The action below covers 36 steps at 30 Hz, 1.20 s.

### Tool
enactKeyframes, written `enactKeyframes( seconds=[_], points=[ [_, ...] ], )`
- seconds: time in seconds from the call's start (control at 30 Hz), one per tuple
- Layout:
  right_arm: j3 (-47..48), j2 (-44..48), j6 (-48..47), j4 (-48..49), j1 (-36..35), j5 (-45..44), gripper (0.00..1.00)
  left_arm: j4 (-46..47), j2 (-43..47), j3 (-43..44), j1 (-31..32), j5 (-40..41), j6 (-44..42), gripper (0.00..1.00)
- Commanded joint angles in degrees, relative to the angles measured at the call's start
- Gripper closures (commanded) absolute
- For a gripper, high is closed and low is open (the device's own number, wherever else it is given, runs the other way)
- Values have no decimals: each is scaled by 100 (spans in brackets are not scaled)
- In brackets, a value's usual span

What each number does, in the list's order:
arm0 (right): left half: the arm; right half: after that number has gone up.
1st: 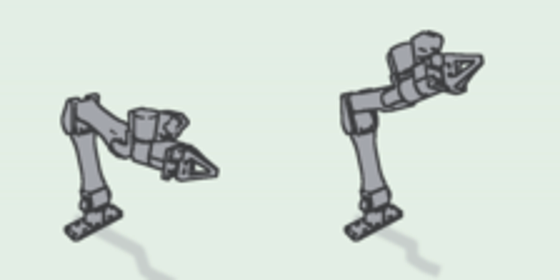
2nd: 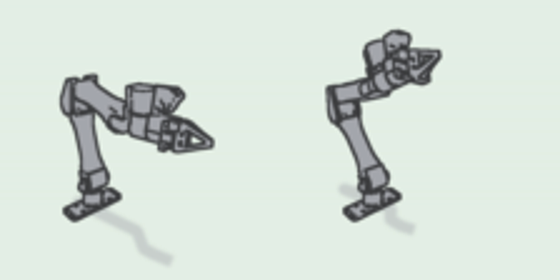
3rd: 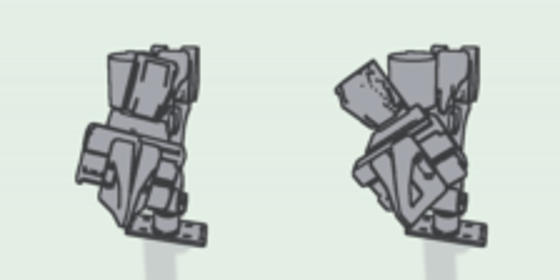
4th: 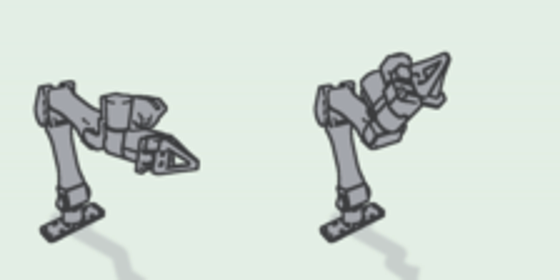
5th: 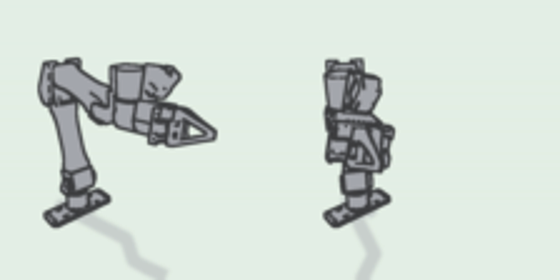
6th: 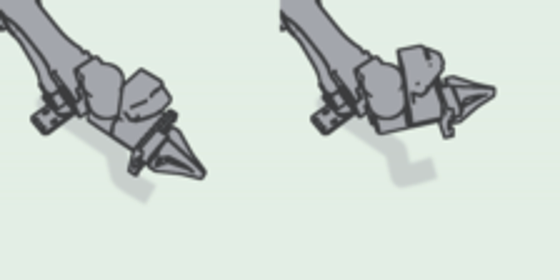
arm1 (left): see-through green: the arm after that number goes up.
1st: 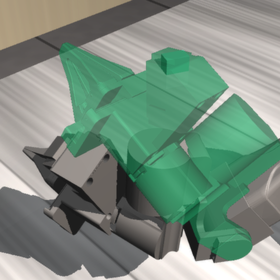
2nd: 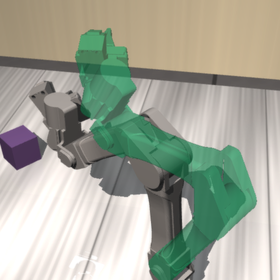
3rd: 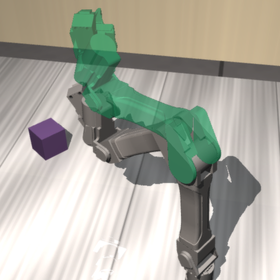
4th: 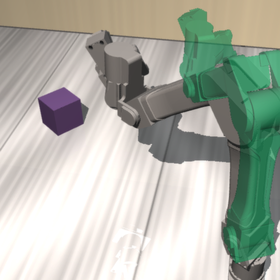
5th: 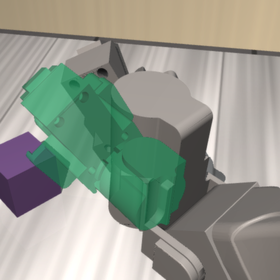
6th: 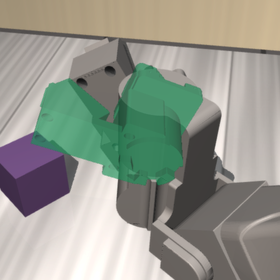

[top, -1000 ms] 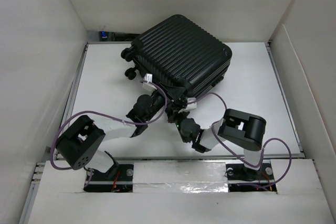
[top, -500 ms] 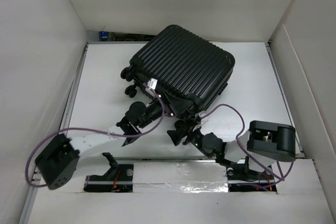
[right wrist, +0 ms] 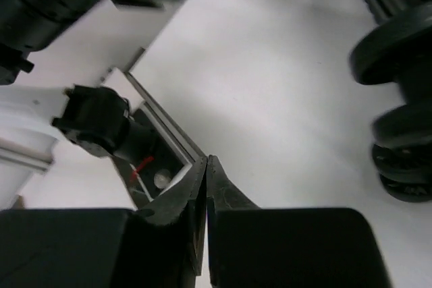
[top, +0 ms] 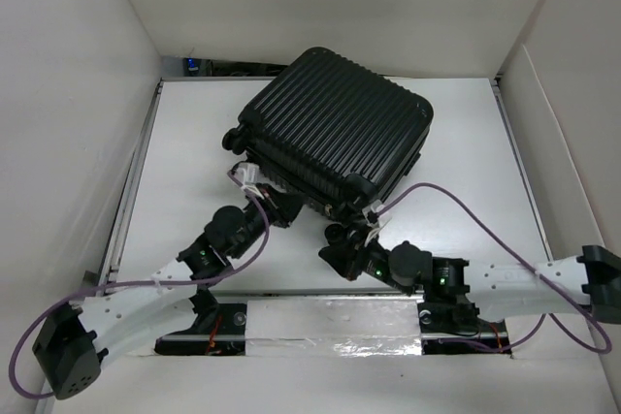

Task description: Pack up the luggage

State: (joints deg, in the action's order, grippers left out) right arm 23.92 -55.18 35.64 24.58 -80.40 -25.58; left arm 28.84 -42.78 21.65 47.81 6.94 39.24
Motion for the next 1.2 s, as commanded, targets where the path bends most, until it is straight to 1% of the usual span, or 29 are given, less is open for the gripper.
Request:
enactKeyframes(
  seconds=[0.0, 0.03, 0.07, 0.1, 0.13, 0.17, 0.2, 0.23, 0.27, 0.3, 0.33, 0.4, 0.43, 0.57, 0.7, 0.8, 0.83, 0.93, 0.97, 1.0, 1.03, 1.1, 1.17],
  points=[
    [454, 419, 49, -2086, -46, 124, 72, 58, -369, -477, 368, -141, -285, 100],
    [551, 664, 66, -2358, -46, 106, 62, 165, -458, -591, 709, -62, -312, 100],
    [726, 797, 75, -2857, -98, 71, 43, 383, -659, -618, 886, 130, -330, 100],
    [815, 929, 84, -3045, -99, 71, 35, 464, -783, -618, 1044, 237, -356, 100],
    [885, 1174, 118, -3247, -99, -77, 30, 526, -897, -557, 1324, 359, -391, 100],
    [947, 1298, 154, -3649, -99, -209, 25, 578, -1029, -504, 1423, 483, -426, 94],
    [1087, 1403, 198, -3862, -99, -558, 19, 735, -1300, -460, 1493, 588, -461, 86],
    [1132, 1509, 337, -4073, -99, -797, 16, 833, -1424, -382, 1546, 607, -514, 74],
    [1141, 1675, 426, -4406, -99, -1025, 14, 929, -1556, -337, 1547, 589, -540, 73],
    [1167, 1738, 522, -4557, -99, -1236, 7, 1139, -1784, -319, 1547, 554, -541, 72],
    [1193, 1791, 662, -4671, -99, -1534, 5, 1254, -1890, -258, 1547, 545, -549, 70],
    [1194, 1835, 716, -4796, -99, -1704, 0, 1596, -2215, -188, 1547, 475, -628, 66],
    [1211, 1818, 664, -4761, -99, -1748, 0, 1703, -2321, -118, 1547, 440, -646, 64],
    [1185, 1590, 419, -4376, 261, -1573, 0, 2186, -2805, 23, 1600, 510, -690, 61],
    [1080, 1387, 119, -3742, 823, -898, 0, 2547, -3217, 138, 1600, 791, -760, 62],
    [1009, 1343, -135, -3171, 1043, -703, 0, 2801, -3385, 155, 1600, 783, -796, 62],
    [1000, 1299, -232, -2961, 1244, -537, 0, 2933, -3420, 121, 1600, 783, -813, 62],
    [939, 1211, -277, -2617, 1588, -160, 0, 3136, -3561, 94, 1600, 818, -822, 62],
    [895, 1168, -303, -2277, 1824, -10, 0, 3197, -3614, 103, 1600, 826, -857, 62],
    [860, 1132, -294, -2151, 1939, 149, 0, 3259, -3727, 120, 1600, 896, -857, 62],
    [799, 1106, -286, -2046, 2045, 437, 0, 3286, -3772, 146, 1600, 940, -883, 63],
    [754, 1018, -259, -1808, 2291, 676, 2, 3382, -3895, 199, 1600, 1054, -918, 64],
    [684, 957, -198, -1676, 2345, 879, 4, 3479, -3957, 208, 1600, 1134, -927, 69]
  ],
)
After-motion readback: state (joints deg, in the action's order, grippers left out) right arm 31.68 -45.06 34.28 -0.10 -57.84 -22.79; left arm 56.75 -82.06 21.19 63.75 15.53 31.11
